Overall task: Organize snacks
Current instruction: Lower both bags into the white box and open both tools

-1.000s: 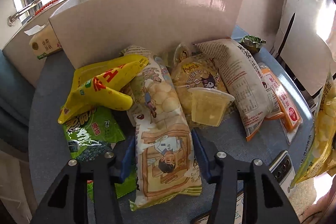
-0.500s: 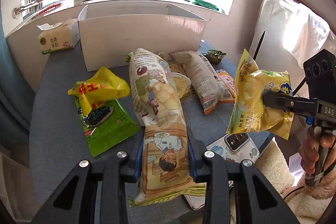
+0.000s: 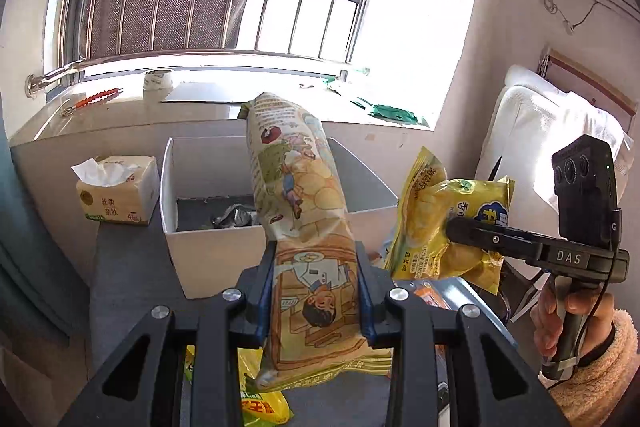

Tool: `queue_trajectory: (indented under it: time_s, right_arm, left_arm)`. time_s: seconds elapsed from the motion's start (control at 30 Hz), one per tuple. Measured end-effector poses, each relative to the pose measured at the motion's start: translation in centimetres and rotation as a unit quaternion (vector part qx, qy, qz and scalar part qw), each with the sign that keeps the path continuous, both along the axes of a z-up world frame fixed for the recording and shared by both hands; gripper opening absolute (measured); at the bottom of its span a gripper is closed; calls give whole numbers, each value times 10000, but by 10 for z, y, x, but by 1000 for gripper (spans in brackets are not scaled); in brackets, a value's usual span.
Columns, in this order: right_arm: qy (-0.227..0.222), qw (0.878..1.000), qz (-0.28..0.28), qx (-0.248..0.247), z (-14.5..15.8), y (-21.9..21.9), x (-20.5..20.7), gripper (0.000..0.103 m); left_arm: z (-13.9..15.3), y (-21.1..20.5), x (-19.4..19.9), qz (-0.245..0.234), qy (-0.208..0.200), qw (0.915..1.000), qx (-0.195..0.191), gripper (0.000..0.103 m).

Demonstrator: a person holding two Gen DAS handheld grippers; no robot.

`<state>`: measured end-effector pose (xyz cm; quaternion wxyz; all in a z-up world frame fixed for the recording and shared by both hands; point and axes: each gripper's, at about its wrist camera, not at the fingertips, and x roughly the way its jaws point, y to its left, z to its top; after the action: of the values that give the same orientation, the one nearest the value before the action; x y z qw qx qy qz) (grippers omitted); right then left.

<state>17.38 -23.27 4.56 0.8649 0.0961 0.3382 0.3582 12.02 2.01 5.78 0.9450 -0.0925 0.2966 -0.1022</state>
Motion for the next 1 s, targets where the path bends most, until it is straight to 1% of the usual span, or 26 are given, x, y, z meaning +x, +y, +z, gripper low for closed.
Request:
queue_trajectory:
  time_s: [0.07, 0.17, 0.23, 0.27, 0.3, 0.33, 0.37, 0.4, 0.43, 0.47, 0.53, 0.6, 0.7, 0.83, 0.9, 0.97, 1.0]
  right_arm:
    - [-86, 9999, -135, -50, 16, 11, 29, 37]
    - [5, 9992, -377, -112, 26, 28, 73, 37]
    - [46, 9982, -519, -292, 28, 39, 97, 37]
    - [44, 9976, -552, -421, 29, 44, 106, 37]
    - [86, 9970, -567, -513, 28, 49, 115, 37]
    - [143, 9966, -577, -565, 26, 53, 122, 38]
    - [176, 9963, -598, -592, 24, 55, 128, 40]
    - [184, 9961, -616, -600, 22, 57, 132, 42]
    - [195, 9961, -609, -605, 20, 59, 136, 64]
    - [198, 9955, -639, -676, 18, 60, 138, 103]
    - [-93, 9938, -812, -757, 17, 56, 131, 103]
    - [-352, 9938, -764, -726, 18, 52, 121, 103]
    - [-414, 9936, -662, -811, 19, 50, 109, 103]
    - [-547, 9949, -517, -673, 27, 44, 83, 103]
    - [-614, 9954, -417, -613, 29, 41, 63, 103]
    - [-669, 9947, -319, -713, 31, 41, 38, 103]
    - [-793, 9943, -260, -667, 32, 39, 23, 103]
  left_arm:
    - [5, 17, 38, 215, 84, 9997, -82, 37]
    - [4, 30, 91, 460, 255, 9986, 112, 37]
    - [-4, 38, 122, 470, 493, 9975, 180, 37]
    - [-8, 39, 135, 515, 565, 9968, 245, 38]
    - [-11, 39, 144, 597, 614, 9955, 414, 40]
    - [-17, 38, 153, 711, 657, 9936, 584, 44]
    - [-21, 40, 161, 785, 735, 9918, 684, 51]
    - [-25, 41, 168, 808, 867, 9904, 715, 82]
    - [-32, 42, 169, 784, 1050, 9894, 633, 102]
    - [-36, 45, 167, 850, 1102, 9886, 578, 103]
    - [-35, 50, 155, 833, 941, 9909, 485, 103]
    - [-30, 52, 141, 799, 820, 9921, 516, 103]
    - [-18, 57, 116, 826, 638, 9933, 504, 103]
    - [-1, 56, 77, 812, 398, 9949, 443, 103]
    - [3, 53, 55, 751, 291, 9959, 406, 103]
    - [4, 49, 29, 743, 101, 9968, 295, 103]
    - [3, 47, 15, 730, 27, 9971, 214, 103]
